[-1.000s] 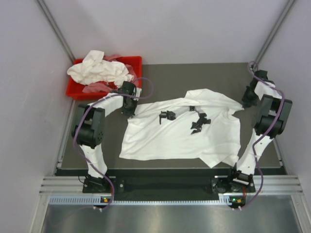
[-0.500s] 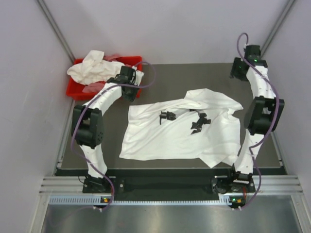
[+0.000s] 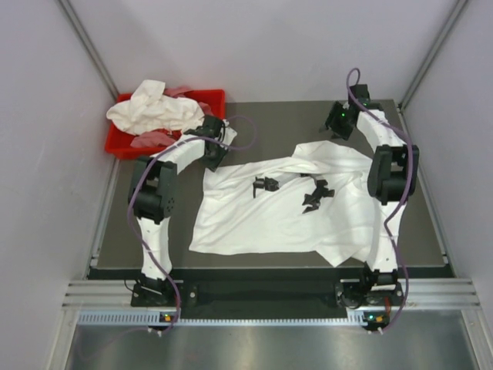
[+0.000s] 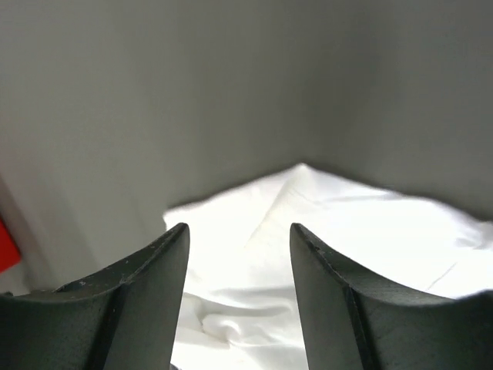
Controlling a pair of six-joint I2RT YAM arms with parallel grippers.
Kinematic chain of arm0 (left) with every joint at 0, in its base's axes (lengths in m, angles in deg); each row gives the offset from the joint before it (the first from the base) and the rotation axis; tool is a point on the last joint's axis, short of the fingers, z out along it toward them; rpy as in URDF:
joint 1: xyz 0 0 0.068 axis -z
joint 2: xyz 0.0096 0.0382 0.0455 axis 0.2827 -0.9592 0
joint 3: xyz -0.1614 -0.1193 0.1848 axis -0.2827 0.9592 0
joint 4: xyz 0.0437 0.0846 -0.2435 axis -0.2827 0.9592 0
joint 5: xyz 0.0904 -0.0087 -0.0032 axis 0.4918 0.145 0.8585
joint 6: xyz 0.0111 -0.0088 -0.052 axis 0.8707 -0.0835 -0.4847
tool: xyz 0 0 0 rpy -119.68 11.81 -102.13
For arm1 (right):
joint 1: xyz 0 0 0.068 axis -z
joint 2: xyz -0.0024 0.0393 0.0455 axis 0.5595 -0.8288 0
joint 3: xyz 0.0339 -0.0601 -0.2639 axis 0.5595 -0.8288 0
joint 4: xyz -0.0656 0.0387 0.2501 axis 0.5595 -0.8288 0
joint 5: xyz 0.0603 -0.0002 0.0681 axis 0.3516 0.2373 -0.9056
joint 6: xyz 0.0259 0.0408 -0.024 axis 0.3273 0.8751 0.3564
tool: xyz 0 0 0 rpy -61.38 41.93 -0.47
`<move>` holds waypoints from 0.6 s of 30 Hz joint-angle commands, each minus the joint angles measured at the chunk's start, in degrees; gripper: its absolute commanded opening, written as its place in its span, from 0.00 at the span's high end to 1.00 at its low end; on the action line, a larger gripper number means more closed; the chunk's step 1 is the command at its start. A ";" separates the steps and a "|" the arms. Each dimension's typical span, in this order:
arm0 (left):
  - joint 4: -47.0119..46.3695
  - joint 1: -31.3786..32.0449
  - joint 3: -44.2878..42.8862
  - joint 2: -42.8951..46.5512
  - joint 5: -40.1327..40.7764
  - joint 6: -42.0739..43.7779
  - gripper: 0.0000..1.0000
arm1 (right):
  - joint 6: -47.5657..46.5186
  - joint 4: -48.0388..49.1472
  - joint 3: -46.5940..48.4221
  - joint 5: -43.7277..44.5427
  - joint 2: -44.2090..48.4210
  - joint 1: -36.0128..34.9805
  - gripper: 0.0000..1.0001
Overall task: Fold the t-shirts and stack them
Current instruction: Fold the tshirt
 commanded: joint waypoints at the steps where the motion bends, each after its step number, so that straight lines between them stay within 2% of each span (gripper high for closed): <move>1: -2.29 -0.07 -2.16 -0.86 -1.70 1.83 0.53 | 3.40 0.39 -2.59 -2.75 -0.17 -1.47 0.44; 5: -1.06 -0.16 -1.46 -2.44 -5.66 2.44 0.53 | 4.18 1.62 -4.72 -3.63 -0.96 -1.56 0.44; 16: -1.94 -0.51 -2.34 -5.96 -6.19 3.76 0.54 | 8.40 4.51 -1.64 -5.30 -6.41 -1.91 0.48; 18: -1.42 -0.86 -2.25 -5.79 -8.20 3.85 0.55 | 8.93 6.18 -1.38 -5.91 -6.50 -2.00 0.55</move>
